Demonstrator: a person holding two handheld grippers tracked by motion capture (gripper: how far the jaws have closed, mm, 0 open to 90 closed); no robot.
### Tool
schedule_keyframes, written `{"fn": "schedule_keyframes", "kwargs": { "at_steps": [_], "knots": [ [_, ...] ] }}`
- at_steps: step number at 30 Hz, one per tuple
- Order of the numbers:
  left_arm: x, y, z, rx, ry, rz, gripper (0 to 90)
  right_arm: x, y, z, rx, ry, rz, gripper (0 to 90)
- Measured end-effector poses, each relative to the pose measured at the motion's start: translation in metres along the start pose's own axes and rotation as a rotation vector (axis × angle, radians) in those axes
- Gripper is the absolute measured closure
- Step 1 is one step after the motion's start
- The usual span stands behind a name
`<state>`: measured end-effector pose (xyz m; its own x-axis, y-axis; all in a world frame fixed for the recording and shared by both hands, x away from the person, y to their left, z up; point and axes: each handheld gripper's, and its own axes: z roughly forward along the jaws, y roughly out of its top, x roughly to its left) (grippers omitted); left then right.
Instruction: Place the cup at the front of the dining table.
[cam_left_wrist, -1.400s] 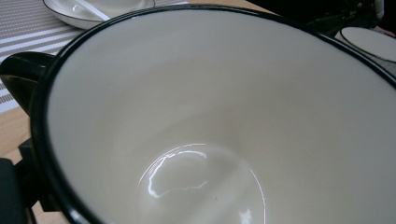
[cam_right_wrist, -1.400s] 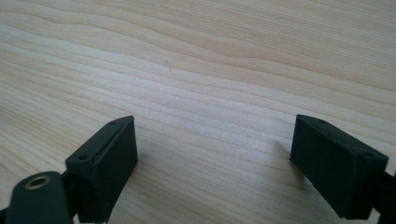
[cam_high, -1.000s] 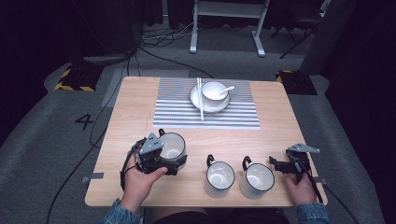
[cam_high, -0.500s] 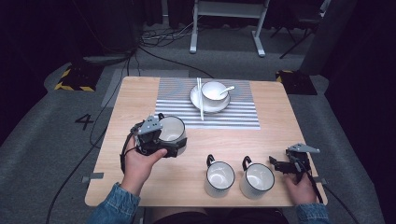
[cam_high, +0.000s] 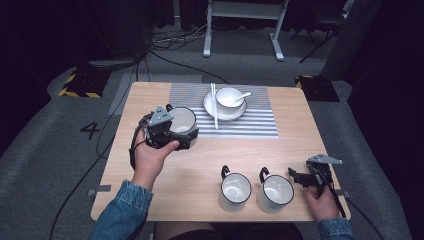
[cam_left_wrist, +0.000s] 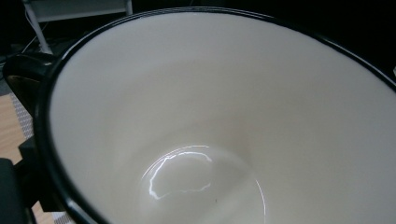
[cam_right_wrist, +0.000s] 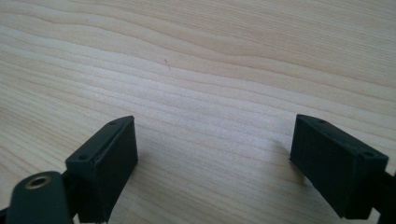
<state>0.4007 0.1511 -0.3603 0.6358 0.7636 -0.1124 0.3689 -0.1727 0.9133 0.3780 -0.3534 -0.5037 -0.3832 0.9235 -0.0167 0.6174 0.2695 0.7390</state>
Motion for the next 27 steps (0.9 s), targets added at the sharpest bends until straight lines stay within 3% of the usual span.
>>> {"fn": "schedule_keyframes", "kwargs": {
  "at_steps": [1,5,10,12,15,21,27],
  "knots": [
    [0.000,0.002,0.003,-0.002,-0.006,-0.015,1.8,0.000,0.000,0.000,0.000,0.000,0.002,15.0],
    [0.003,0.011,0.011,0.013,0.005,0.011,1.8,0.000,0.000,0.000,0.001,0.000,0.003,15.0],
    [0.008,0.015,0.022,0.007,0.009,0.014,1.7,0.000,0.000,0.000,0.001,0.000,0.003,15.0],
    [0.010,0.016,0.025,0.000,0.003,-0.017,1.8,0.000,0.000,0.000,0.001,0.001,0.005,15.0],
    [0.016,0.020,0.031,-0.013,0.003,-0.032,1.8,0.000,0.000,0.000,0.000,0.000,0.000,15.0],
    [0.029,0.030,0.049,-0.028,0.047,-0.015,1.8,0.000,0.000,0.000,0.000,0.000,0.000,14.9],
    [0.041,0.037,0.063,-0.040,0.045,-0.039,1.8,0.000,0.001,0.000,0.003,0.002,0.009,14.4]
  ]
}}
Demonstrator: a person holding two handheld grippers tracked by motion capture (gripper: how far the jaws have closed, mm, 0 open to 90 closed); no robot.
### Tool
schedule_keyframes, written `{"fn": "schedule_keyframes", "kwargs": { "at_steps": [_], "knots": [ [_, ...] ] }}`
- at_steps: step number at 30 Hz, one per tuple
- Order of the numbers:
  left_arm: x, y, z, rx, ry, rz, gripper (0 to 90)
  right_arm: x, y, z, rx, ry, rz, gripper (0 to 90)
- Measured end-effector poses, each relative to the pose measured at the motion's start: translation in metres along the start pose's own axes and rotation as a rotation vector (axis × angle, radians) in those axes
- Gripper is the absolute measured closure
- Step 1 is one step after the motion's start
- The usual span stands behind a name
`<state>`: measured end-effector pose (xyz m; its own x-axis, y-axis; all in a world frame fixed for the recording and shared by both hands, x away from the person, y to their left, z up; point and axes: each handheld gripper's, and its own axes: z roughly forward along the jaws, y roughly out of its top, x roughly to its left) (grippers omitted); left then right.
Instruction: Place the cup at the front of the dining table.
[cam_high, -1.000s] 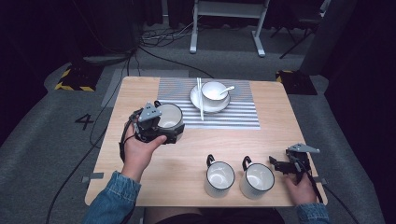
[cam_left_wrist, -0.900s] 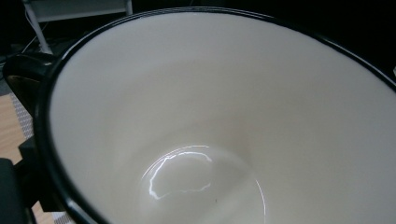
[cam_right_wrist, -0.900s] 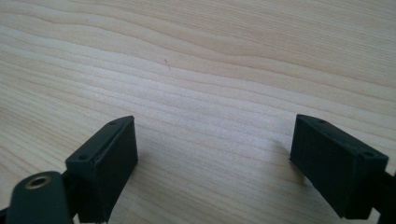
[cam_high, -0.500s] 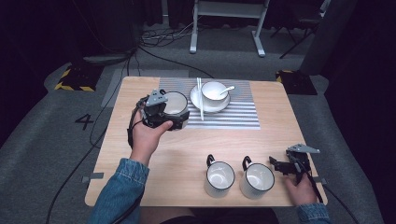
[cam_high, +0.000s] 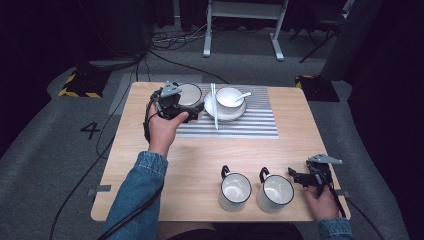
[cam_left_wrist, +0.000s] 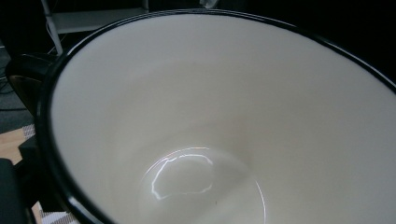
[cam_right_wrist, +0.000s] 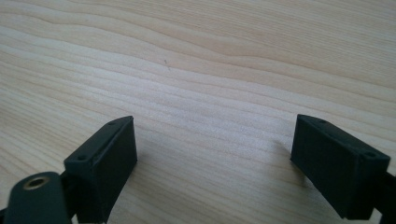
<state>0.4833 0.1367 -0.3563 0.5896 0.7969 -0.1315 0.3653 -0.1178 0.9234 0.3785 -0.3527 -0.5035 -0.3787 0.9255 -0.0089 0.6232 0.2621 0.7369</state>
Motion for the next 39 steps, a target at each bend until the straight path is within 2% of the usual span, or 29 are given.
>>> {"fn": "schedule_keyframes", "kwargs": {
  "at_steps": [2,10,12,18,21,23,24,28,33,36,39],
  "knots": [
    [0.004,0.001,0.007,0.001,0.001,-0.006,1.7,0.000,0.000,0.000,-0.001,-0.001,-0.002,14.3],
    [0.018,-0.004,0.035,0.000,0.065,0.002,1.8,0.000,0.000,0.001,-0.003,-0.002,-0.005,14.2],
    [0.022,-0.007,0.042,-0.003,0.066,-0.028,1.7,0.000,0.000,0.001,-0.001,-0.004,-0.003,14.2],
    [0.034,-0.018,0.065,0.027,0.070,-0.064,1.7,0.000,0.001,0.001,-0.001,-0.006,-0.002,14.1],
    [0.038,-0.020,0.074,0.037,0.099,-0.036,1.8,0.000,0.001,0.001,0.000,-0.006,-0.002,14.1],
    [0.038,-0.021,0.081,0.066,0.105,-0.002,1.8,0.000,0.001,0.001,0.000,-0.006,-0.002,14.1],
    [0.038,-0.023,0.085,0.074,0.102,0.002,1.8,0.000,0.001,0.001,0.001,-0.005,-0.002,14.1],
    [0.040,-0.030,0.095,0.080,0.098,-0.017,1.9,0.000,0.001,0.001,0.000,-0.006,-0.002,14.1],
    [0.043,-0.043,0.103,0.120,0.092,-0.053,2.1,0.000,0.001,0.001,0.000,-0.006,-0.001,14.1],
    [0.046,-0.052,0.107,0.138,0.100,-0.079,2.2,0.000,0.001,0.001,0.002,-0.005,-0.003,14.1],
    [0.049,-0.058,0.110,0.153,0.117,-0.080,2.2,0.000,0.001,0.001,0.001,-0.005,-0.003,14.1]
  ]
}}
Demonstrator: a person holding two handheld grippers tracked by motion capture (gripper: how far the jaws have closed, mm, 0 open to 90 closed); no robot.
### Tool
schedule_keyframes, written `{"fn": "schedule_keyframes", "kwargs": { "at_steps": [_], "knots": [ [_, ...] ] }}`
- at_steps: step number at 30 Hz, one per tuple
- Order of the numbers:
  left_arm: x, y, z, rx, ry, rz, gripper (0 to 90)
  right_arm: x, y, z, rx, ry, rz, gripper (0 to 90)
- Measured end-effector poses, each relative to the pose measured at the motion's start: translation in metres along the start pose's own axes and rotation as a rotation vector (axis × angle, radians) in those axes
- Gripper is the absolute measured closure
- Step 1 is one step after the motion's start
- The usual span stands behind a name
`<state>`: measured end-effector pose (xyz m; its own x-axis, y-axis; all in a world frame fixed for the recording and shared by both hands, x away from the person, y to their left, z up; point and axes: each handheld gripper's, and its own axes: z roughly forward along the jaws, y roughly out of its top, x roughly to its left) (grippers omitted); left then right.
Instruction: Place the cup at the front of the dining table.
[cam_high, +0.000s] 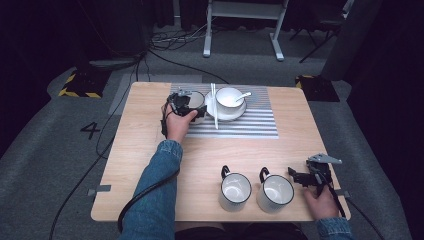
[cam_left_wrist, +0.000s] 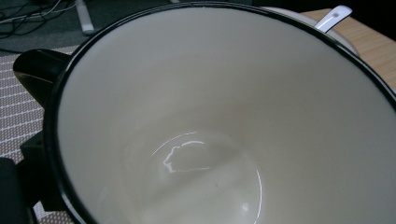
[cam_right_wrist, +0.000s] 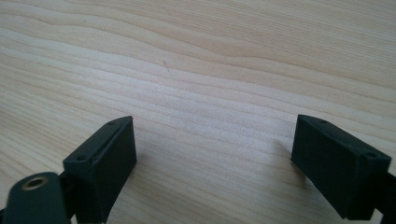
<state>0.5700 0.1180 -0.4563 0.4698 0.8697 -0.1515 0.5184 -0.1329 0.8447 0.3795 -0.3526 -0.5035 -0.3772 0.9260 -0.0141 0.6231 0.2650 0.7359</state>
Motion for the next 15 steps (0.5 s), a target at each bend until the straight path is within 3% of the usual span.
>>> {"fn": "schedule_keyframes", "kwargs": {
  "at_steps": [5,8,12,14,15],
  "knots": [
    [0.003,-0.006,0.002,0.043,0.027,0.019,2.2,0.000,0.000,0.000,-0.002,-0.001,0.001,14.1],
    [0.003,-0.008,0.004,0.047,0.030,0.007,2.2,0.000,0.000,0.000,-0.001,-0.001,0.001,14.1],
    [0.002,-0.010,0.006,0.066,0.048,0.031,2.2,0.000,0.000,0.000,-0.001,0.000,0.000,14.1],
    [0.001,-0.014,0.008,0.073,0.028,0.016,2.2,0.000,0.000,0.000,-0.002,-0.002,0.000,14.0],
    [0.001,-0.014,0.008,0.060,0.035,0.031,2.2,0.000,0.000,0.000,0.000,-0.001,0.000,14.0]
  ]
}}
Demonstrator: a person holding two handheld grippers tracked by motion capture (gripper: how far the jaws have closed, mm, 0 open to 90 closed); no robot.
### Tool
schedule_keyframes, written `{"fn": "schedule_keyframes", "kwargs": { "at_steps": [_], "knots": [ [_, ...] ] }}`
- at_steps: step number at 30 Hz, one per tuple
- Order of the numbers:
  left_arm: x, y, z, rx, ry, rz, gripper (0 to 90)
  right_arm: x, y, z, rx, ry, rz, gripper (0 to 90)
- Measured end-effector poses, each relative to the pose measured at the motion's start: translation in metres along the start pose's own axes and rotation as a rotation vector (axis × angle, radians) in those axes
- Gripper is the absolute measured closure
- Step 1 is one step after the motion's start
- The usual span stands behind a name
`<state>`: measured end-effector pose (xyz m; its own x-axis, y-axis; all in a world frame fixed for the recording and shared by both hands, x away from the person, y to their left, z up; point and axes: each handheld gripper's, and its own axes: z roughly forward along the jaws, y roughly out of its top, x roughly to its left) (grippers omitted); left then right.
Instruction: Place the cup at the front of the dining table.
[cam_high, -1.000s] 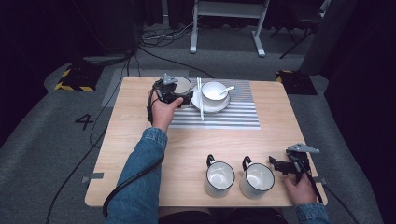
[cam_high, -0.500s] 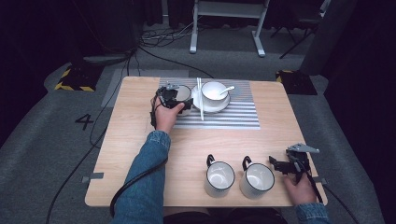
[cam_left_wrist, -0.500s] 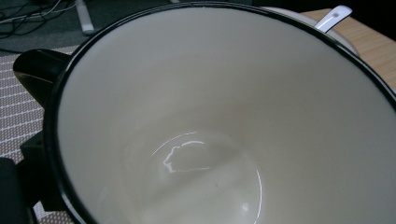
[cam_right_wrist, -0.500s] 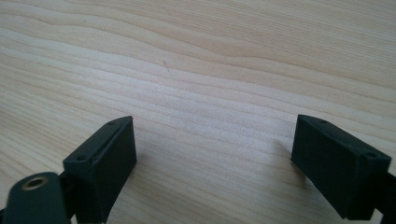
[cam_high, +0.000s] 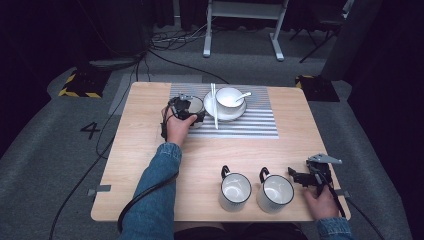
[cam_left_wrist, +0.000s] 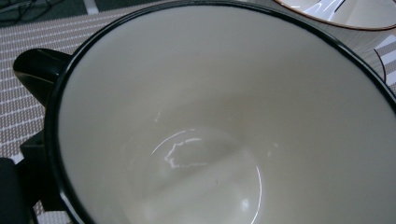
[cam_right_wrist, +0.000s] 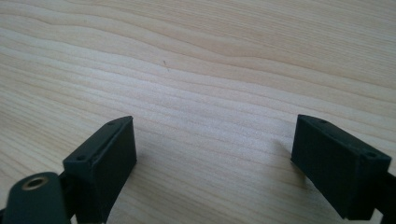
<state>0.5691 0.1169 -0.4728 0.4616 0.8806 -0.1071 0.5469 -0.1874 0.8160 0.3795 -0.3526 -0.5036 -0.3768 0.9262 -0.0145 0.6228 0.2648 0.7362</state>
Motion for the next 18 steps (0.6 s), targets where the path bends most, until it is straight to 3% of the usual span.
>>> {"fn": "schedule_keyframes", "kwargs": {
  "at_steps": [6,18],
  "knots": [
    [-0.0021,0.0029,0.0005,0.036,0.012,0.037,2.0,0.0001,0.0000,0.0001,-0.002,-0.001,0.001,14.0],
    [-0.0041,0.0074,0.0017,0.073,0.024,0.020,1.8,0.0000,0.0000,0.0000,0.000,-0.001,-0.001,14.0]
  ]
}}
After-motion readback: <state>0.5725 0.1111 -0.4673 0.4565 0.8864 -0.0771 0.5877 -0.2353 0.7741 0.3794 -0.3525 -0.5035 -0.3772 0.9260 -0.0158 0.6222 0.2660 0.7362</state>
